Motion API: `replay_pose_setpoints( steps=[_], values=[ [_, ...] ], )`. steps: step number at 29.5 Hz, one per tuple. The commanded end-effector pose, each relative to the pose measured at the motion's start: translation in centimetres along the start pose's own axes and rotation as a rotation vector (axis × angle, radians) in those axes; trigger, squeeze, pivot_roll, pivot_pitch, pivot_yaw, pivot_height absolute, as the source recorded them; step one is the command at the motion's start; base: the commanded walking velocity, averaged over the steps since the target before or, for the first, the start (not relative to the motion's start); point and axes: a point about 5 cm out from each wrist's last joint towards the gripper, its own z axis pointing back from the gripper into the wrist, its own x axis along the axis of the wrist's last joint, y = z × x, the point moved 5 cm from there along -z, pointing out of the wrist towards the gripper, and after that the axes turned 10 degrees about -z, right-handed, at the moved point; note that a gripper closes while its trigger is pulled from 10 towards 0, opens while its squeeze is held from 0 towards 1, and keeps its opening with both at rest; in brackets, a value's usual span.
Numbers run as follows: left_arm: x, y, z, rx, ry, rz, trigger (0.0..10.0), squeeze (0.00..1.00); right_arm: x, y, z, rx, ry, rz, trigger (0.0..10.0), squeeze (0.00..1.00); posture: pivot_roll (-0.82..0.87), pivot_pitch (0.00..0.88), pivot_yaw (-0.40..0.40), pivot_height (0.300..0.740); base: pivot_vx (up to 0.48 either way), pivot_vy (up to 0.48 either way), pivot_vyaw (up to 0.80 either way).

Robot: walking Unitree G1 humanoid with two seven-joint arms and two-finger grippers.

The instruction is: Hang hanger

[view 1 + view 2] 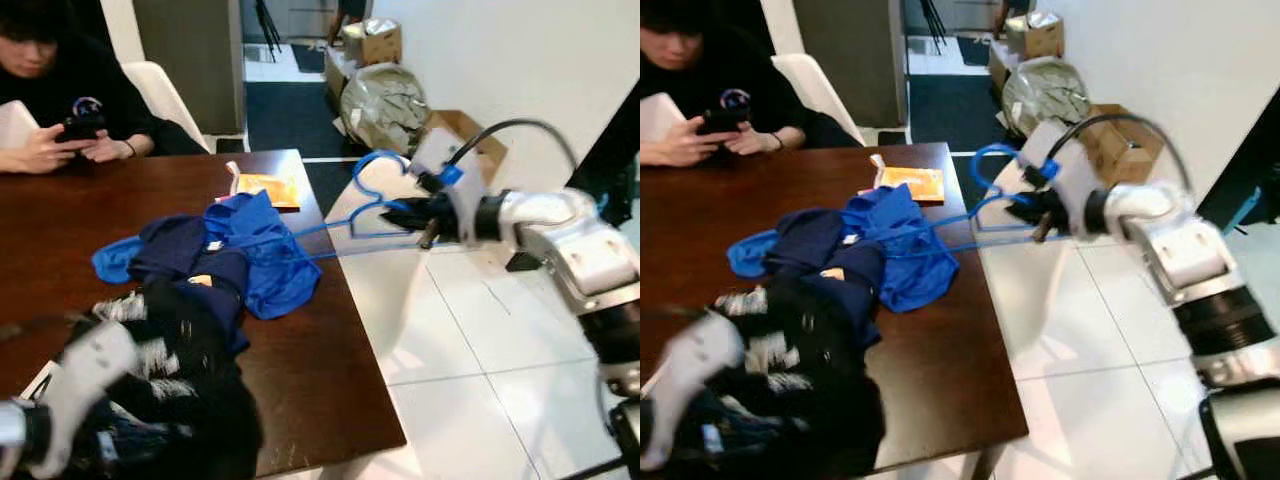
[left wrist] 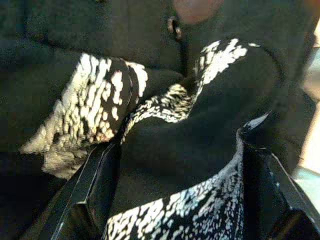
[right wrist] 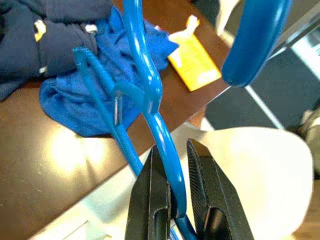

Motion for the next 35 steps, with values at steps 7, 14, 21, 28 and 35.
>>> replay_pose_setpoints(
  steps=[7,14,21,28,35],
  values=[
    [1.8,9.1,0.4,0.631,-0.166,0.076,10.0,0.00,6.1,-3.1,2.6,-0.042,-0.510,-0.364,10.0,0.00,0.12,0.047,-0.082,0.740,0.000,0.000,0.00],
    [6.8,13.7,8.4,1.187,-0.470,0.304,10.0,0.00,2.2,3.4,-3.3,0.031,-0.605,-0.801,10.0,0.00,0.13,0.059,-0.085,0.740,0.000,0.000,0.00],
    [8.8,13.0,9.6,1.351,-0.315,0.105,10.0,0.00,0.6,7.5,-6.7,0.031,-0.587,-0.991,10.0,0.00,0.14,0.056,-0.090,0.740,-0.274,0.000,0.00],
    [9.5,10.5,8.3,1.353,-0.322,0.148,10.0,0.00,0.8,8.3,-7.1,0.034,-0.553,-1.037,10.0,0.00,0.15,0.055,-0.108,0.740,-0.480,0.000,0.00],
    [9.7,11.9,12.1,1.474,-0.270,0.068,10.0,0.00,0.2,8.4,-7.3,-0.015,-0.525,-0.994,10.0,0.00,0.16,0.054,-0.111,0.740,-0.480,0.000,0.00]
  ],
)
